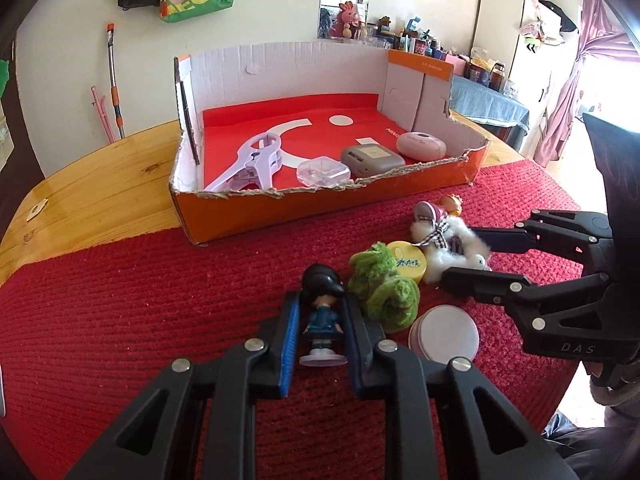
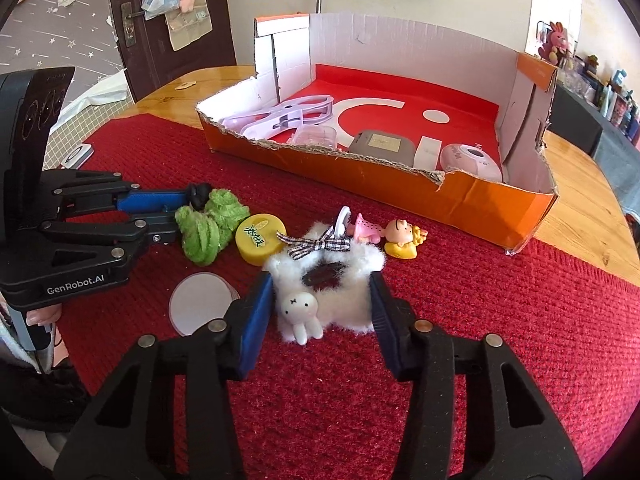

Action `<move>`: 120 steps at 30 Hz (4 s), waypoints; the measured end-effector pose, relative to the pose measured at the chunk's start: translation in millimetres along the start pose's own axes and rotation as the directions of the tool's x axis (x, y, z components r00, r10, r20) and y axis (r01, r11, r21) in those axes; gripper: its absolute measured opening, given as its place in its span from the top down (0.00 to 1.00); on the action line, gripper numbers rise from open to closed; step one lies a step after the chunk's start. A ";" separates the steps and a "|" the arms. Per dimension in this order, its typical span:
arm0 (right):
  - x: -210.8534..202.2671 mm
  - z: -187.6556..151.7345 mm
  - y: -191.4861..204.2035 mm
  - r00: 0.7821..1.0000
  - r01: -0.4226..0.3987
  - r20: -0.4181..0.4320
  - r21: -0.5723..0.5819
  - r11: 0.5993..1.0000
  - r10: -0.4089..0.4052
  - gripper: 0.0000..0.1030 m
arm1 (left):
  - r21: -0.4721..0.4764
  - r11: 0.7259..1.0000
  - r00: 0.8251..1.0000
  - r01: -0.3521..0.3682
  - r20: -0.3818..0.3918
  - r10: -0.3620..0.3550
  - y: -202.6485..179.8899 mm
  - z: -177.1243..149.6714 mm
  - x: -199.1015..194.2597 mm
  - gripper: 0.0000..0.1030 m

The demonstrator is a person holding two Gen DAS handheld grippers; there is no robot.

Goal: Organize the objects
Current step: 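Close the left tool on the dark-haired figurine while the right tool grasps the white fluffy plush, then carry the figurine with the left tool while the right tool carries the plush into the box, then lower and open the left tool releasing the figurine while the right tool releases the plush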

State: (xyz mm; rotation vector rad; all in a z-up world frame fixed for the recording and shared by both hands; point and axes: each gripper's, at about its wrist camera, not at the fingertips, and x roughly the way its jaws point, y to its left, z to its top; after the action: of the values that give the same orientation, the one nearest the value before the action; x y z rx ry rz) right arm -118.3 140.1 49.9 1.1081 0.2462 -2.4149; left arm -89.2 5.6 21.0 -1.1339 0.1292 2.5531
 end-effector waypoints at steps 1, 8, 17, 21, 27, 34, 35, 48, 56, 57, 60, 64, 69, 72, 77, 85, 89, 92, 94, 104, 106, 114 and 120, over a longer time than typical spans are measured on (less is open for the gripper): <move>-1.5 -0.4 -0.1 1.000 0.000 0.006 0.002 1.000 0.000 0.61 | -0.002 1.000 1.000 0.006 0.003 -0.006 -0.6 0.1 -1.5 0.79; -10.4 -0.1 2.9 0.999 -0.017 0.041 -0.001 1.000 0.017 0.62 | -0.013 1.000 0.999 0.023 0.032 -0.023 -0.7 2.4 -14.6 0.79; -23.0 2.2 3.8 0.997 -0.031 0.071 0.005 0.999 0.031 0.62 | -0.010 1.000 0.998 0.026 0.053 -0.026 -1.0 4.1 -23.6 0.79; -25.9 2.0 2.6 0.997 -0.034 0.076 0.012 0.999 0.033 0.62 | -0.014 0.999 0.998 0.031 0.060 -0.030 -1.3 5.6 -27.3 0.79; -35.4 6.1 1.8 0.994 -0.049 0.097 0.017 0.999 0.047 0.62 | -0.014 0.999 0.996 0.038 0.084 -0.036 -1.7 13.1 -36.7 0.79; -49.8 24.6 -3.5 0.990 -0.049 0.129 0.016 0.999 0.047 0.62 | 0.000 0.998 0.992 0.059 0.110 -0.058 -4.2 41.7 -41.7 0.79; -50.6 29.2 -5.3 0.990 -0.041 0.133 0.014 0.999 0.039 0.62 | 0.004 0.998 0.992 0.060 0.114 -0.060 -4.5 48.1 -40.6 0.79; -16.2 103.6 -53.6 0.997 0.018 0.075 0.017 1.000 -0.020 0.62 | -0.006 0.994 0.994 0.107 -0.015 -0.107 3.6 142.6 36.4 0.79; 32.0 134.0 -85.3 0.996 0.063 -0.061 0.019 0.998 -0.062 0.62 | -0.032 0.994 0.986 0.106 -0.125 -0.109 11.3 164.5 89.2 0.79; 37.4 135.2 -87.4 0.995 0.066 -0.075 0.015 0.998 -0.065 0.62 | -0.039 0.993 0.984 0.111 -0.137 -0.115 12.4 164.4 94.5 0.79; 50.9 137.1 -91.0 0.991 0.065 -0.118 0.002 0.998 -0.065 0.62 | -0.040 0.994 0.981 0.104 -0.158 -0.109 13.0 163.1 106.5 0.79; 65.4 138.3 -93.1 0.984 0.057 -0.167 -0.009 0.998 -0.058 0.62 | -0.039 0.994 0.979 0.100 -0.172 -0.106 13.5 163.9 114.8 0.79; 80.1 140.1 -95.2 0.975 0.064 -0.212 -0.019 0.998 -0.067 0.62 | -0.026 0.996 0.978 0.091 -0.188 -0.094 11.6 163.9 119.6 0.79; 84.6 139.2 -96.5 0.970 0.064 -0.232 -0.021 0.998 -0.067 0.62 | -0.023 0.996 0.977 0.085 -0.197 -0.087 12.0 161.7 121.9 0.79; 89.5 135.9 -100.9 0.964 0.057 -0.260 -0.015 0.998 -0.058 0.62 | -0.016 0.997 0.974 0.081 -0.210 -0.082 12.6 158.2 123.5 0.79; 89.2 129.5 -103.1 0.960 0.052 -0.276 -0.016 0.999 -0.054 0.61 | -0.011 0.997 0.971 0.076 -0.226 -0.076 9.7 159.4 131.8 0.80; 89.2 126.3 -102.6 0.958 0.055 -0.281 -0.022 0.998 -0.059 0.61 | -0.010 0.997 0.970 0.072 -0.230 -0.073 10.0 158.8 134.0 0.80; 88.1 124.3 -103.3 0.957 0.054 -0.283 -0.018 0.998 -0.056 0.61 | -0.010 0.997 0.970 0.070 -0.231 -0.071 9.5 159.1 136.5 0.80; 86.8 123.3 -104.4 0.958 0.051 -0.283 -0.013 0.999 -0.053 0.60 | -0.007 0.998 0.971 0.067 -0.231 -0.067 7.4 159.7 137.4 0.80; 81.0 117.3 -103.3 0.957 0.046 -0.285 -0.013 0.999 -0.048 0.56 | -0.013 0.998 0.972 0.060 -0.226 -0.061 6.4 160.1 136.2 0.79; 79.8 116.3 -103.4 0.957 0.043 -0.285 -0.012 0.999 -0.045 0.55 | -0.013 0.998 0.973 0.057 -0.225 -0.058 7.1 159.8 134.9 0.79; 93.3 129.6 -98.4 0.956 0.043 -0.288 -0.013 0.999 -0.045 0.54 | -0.019 0.998 0.974 0.055 -0.221 -0.058 9.5 159.4 132.8 0.75; 93.6 129.3 -97.4 0.956 0.046 -0.289 -0.013 0.999 -0.047 0.54 | -0.018 0.999 0.975 0.050 -0.216 -0.053 10.7 160.0 131.1 0.72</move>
State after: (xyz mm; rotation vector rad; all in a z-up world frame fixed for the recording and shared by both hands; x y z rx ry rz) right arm -304.8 148.5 61.5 1.4684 0.3784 -2.2826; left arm -286.9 66.3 32.5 -1.3997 0.1352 2.3823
